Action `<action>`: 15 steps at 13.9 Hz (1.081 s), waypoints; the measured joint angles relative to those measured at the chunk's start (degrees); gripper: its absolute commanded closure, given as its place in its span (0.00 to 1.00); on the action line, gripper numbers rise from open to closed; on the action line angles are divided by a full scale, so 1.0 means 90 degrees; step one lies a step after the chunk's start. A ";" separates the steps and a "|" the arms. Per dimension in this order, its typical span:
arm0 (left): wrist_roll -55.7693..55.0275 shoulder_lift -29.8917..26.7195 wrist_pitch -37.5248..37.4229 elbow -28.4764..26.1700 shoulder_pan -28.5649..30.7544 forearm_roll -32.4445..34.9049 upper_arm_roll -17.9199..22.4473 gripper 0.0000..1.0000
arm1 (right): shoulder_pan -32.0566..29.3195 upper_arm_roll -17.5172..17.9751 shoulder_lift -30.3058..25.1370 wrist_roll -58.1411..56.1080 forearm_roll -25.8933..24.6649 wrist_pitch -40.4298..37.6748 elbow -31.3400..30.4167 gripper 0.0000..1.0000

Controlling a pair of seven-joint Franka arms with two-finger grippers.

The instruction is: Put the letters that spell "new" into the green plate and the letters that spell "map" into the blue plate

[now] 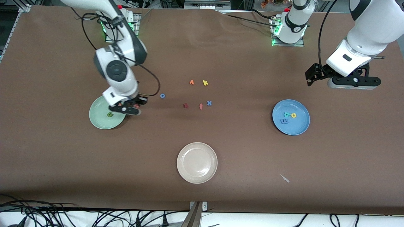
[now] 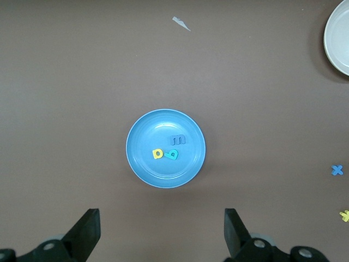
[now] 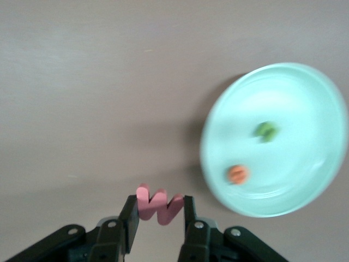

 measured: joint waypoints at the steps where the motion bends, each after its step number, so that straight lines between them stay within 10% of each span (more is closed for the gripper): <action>1: -0.0001 0.0016 -0.0010 0.0043 0.0005 0.0000 0.0009 0.00 | -0.0271 -0.0009 -0.0105 -0.0548 0.0001 -0.0117 -0.0036 0.80; 3: -0.0007 0.0035 -0.0127 0.0120 0.0024 0.0000 0.0030 0.00 | -0.0694 -0.0087 -0.0308 -0.1366 0.0002 -0.0335 -0.0153 0.62; 6: -0.0023 0.0078 -0.0172 0.0260 0.0220 -0.0230 0.0079 0.00 | -0.0829 -0.0391 -0.0683 -0.1930 0.0002 -0.0706 -0.0412 0.00; 15: -0.0132 0.0128 -0.0329 0.0509 0.1215 -0.0499 -0.0504 0.00 | -0.0813 -0.0378 -0.1643 -0.1951 0.0424 -0.1399 -0.0266 0.00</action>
